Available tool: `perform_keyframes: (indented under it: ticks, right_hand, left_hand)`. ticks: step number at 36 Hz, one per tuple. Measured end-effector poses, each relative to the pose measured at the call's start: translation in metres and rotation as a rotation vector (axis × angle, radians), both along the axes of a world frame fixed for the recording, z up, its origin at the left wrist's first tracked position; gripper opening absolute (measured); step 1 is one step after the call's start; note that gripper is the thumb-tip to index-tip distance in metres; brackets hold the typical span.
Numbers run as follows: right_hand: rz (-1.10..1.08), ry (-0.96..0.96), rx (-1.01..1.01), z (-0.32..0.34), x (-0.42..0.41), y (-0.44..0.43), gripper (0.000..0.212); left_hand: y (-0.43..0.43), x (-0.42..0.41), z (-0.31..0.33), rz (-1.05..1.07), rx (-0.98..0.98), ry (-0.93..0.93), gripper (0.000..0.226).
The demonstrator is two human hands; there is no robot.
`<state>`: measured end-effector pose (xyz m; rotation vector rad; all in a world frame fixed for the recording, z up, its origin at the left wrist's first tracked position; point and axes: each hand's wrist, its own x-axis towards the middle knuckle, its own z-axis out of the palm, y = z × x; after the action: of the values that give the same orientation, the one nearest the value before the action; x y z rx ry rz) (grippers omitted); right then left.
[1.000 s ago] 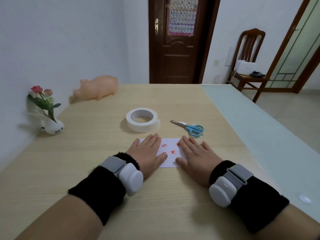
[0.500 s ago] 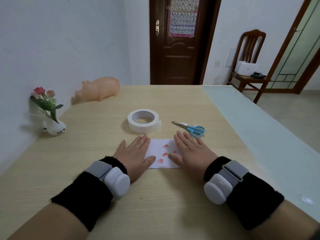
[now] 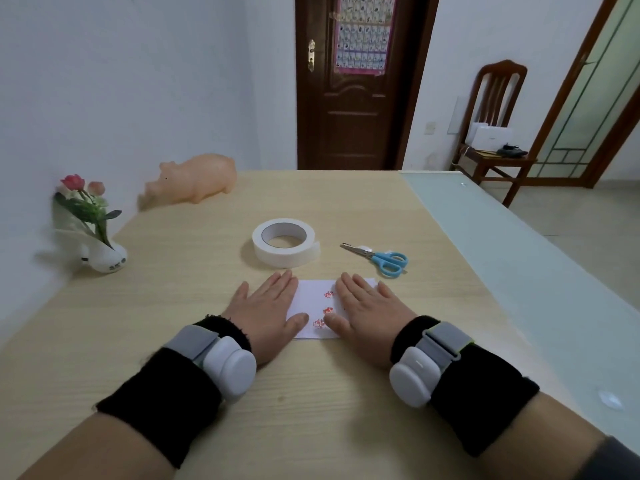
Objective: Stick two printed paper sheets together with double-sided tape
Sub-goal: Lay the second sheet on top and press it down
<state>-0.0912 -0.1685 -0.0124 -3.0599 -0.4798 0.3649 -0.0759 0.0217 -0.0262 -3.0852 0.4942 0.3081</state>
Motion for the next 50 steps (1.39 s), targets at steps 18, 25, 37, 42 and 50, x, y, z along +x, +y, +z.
perform_keyframes:
  ticks: [18, 25, 37, 42, 50]
  right_hand:
    - [-0.116, -0.179, -0.062, 0.002, -0.017, -0.011, 0.068]
    - [-0.107, -0.195, -0.021, 0.004, -0.018, -0.001, 0.047]
    - [0.090, -0.099, 0.023, 0.005, 0.002, 0.000, 0.052]
    - [0.107, -0.176, 0.033, 0.000, 0.010, -0.006, 0.046]
    - [-0.011, -0.145, 0.041, -0.001, 0.011, -0.011, 0.048]
  left_hand:
    - [-0.002, -0.002, 0.003, 0.004, -0.002, 0.014, 0.065]
    - [-0.001, -0.007, 0.013, 0.019, 0.000, -0.006, 0.069]
    - [-0.010, 0.000, 0.028, -0.126, -0.190, -0.159, 0.046]
    - [-0.017, 0.001, 0.018, -0.166, -0.112, -0.041, 0.048]
    - [-0.015, 0.002, 0.007, -0.095, -0.062, 0.014, 0.056]
